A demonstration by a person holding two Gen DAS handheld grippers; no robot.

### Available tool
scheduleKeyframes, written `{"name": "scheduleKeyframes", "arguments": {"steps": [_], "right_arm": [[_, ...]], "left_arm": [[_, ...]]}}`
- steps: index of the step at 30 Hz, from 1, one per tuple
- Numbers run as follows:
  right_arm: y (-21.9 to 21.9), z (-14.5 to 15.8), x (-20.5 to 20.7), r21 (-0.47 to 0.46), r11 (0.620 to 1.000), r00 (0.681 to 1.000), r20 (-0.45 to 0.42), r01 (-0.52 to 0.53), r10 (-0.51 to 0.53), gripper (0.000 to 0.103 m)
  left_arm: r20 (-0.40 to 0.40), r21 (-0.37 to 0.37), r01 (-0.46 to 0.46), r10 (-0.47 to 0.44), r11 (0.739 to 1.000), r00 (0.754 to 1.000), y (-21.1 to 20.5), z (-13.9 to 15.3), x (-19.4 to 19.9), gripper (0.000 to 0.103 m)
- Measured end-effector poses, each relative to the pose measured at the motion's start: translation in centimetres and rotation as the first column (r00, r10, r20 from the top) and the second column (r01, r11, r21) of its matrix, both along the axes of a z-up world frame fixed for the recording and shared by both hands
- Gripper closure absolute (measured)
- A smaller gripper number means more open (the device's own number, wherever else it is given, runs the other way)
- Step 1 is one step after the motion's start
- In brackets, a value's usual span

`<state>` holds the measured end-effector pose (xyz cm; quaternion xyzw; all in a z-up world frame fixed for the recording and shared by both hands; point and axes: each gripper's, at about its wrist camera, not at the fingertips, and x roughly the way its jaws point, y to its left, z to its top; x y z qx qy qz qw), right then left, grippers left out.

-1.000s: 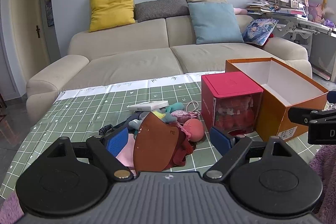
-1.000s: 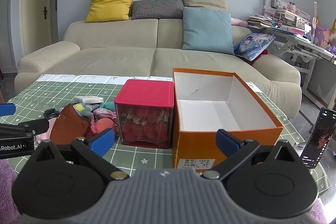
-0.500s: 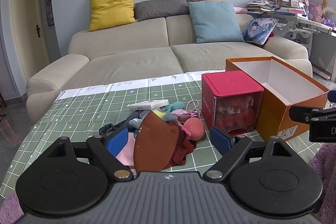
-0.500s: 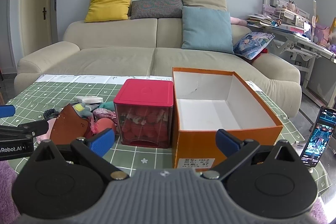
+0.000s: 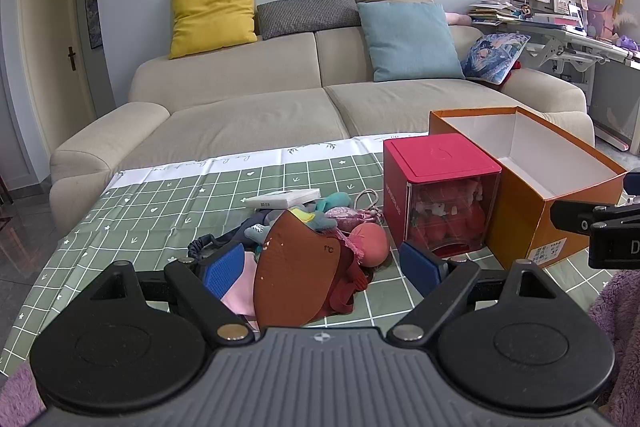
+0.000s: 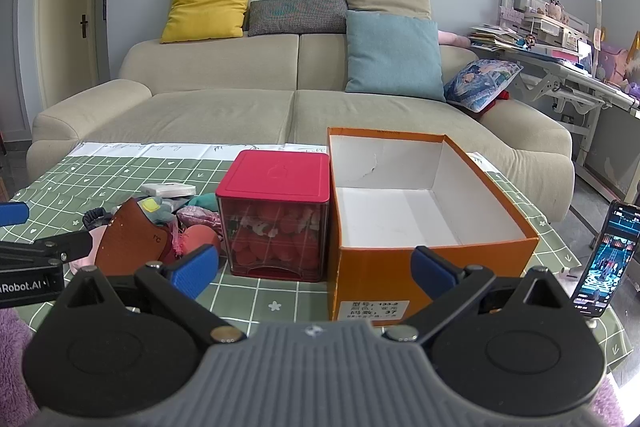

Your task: Organize soft objects

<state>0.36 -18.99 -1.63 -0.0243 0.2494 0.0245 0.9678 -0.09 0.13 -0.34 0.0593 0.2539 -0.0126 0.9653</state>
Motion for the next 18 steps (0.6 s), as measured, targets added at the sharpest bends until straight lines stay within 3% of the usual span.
{"name": "scheduleKeyframes", "arguments": {"steps": [18], "right_arm": [[-0.01, -0.08, -0.01, 0.002, 1.000, 1.000, -0.004, 0.002, -0.002, 0.002]], "left_arm": [[-0.001, 0.000, 0.001, -0.001, 1.000, 1.000, 0.00, -0.05, -0.03, 0.001]]}}
